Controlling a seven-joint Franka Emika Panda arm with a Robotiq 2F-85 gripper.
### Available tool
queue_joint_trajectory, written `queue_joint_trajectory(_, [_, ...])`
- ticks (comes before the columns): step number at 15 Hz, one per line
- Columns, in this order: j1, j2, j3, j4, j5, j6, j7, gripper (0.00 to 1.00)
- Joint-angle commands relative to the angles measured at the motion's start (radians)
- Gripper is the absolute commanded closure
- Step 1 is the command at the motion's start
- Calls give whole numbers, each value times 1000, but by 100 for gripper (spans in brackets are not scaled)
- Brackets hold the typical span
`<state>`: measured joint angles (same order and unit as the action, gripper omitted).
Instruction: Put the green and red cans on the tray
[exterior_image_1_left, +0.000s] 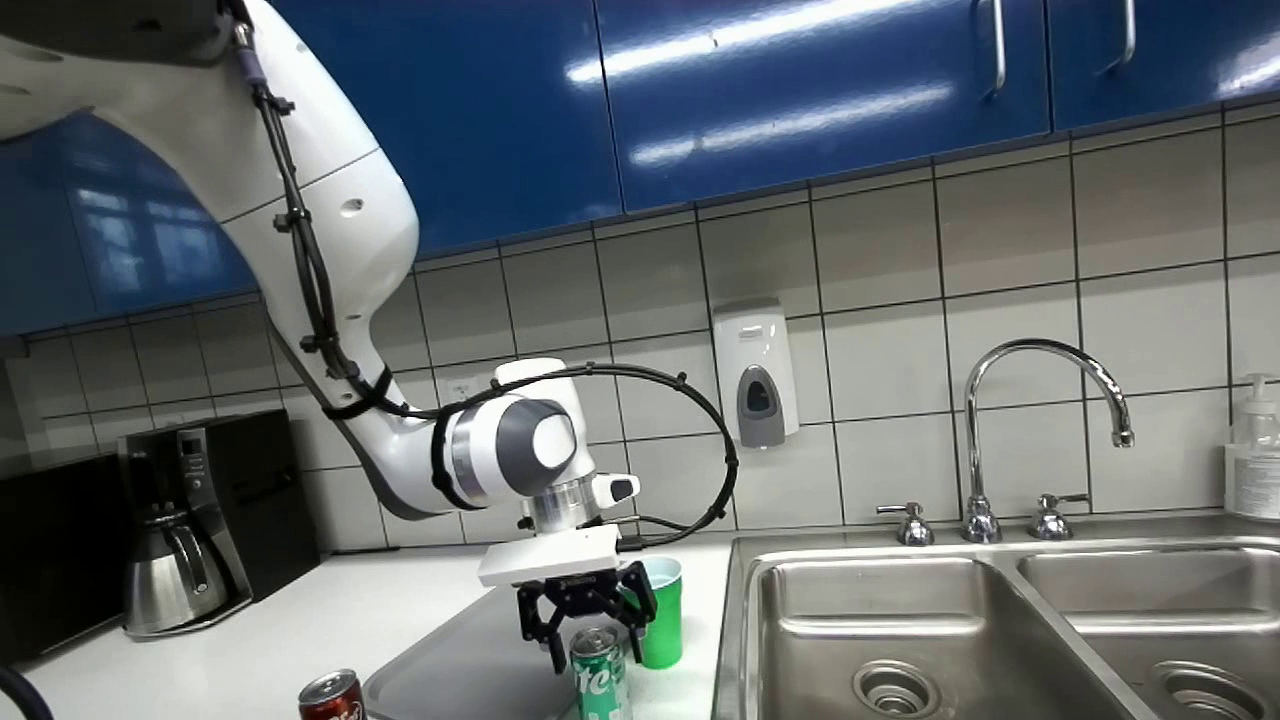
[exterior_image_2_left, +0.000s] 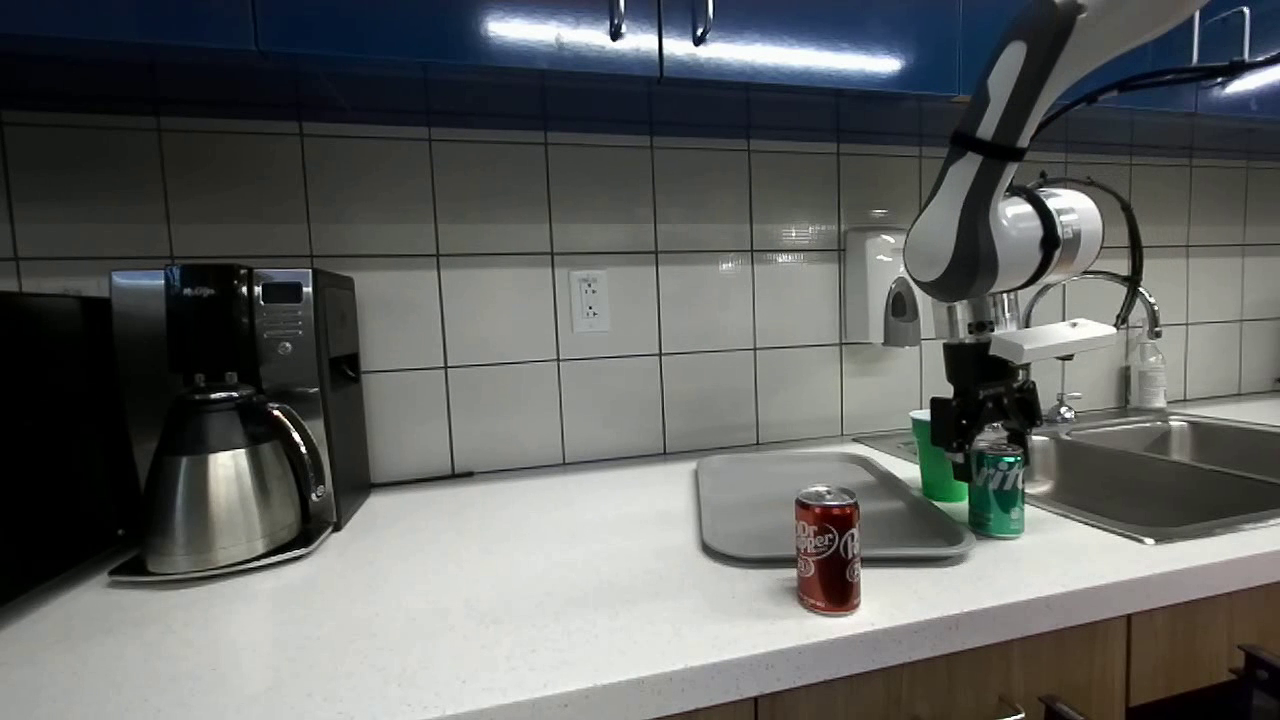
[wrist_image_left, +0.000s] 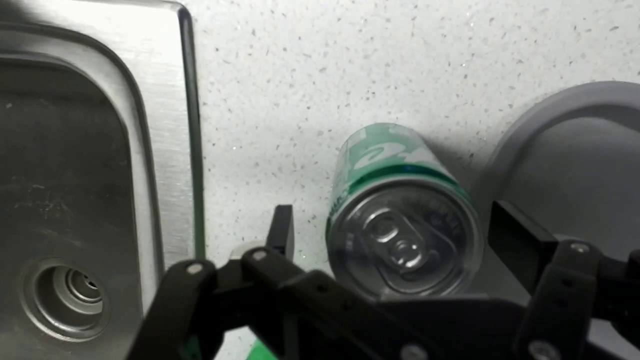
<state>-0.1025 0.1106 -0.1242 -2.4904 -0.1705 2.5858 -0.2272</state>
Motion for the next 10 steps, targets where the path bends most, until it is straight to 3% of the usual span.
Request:
queue_joint_trajectory(1, [-9, 42, 16, 40, 28, 3, -33, 0])
queue_joint_trajectory(10, [-12, 37, 16, 41, 18, -7, -27, 0])
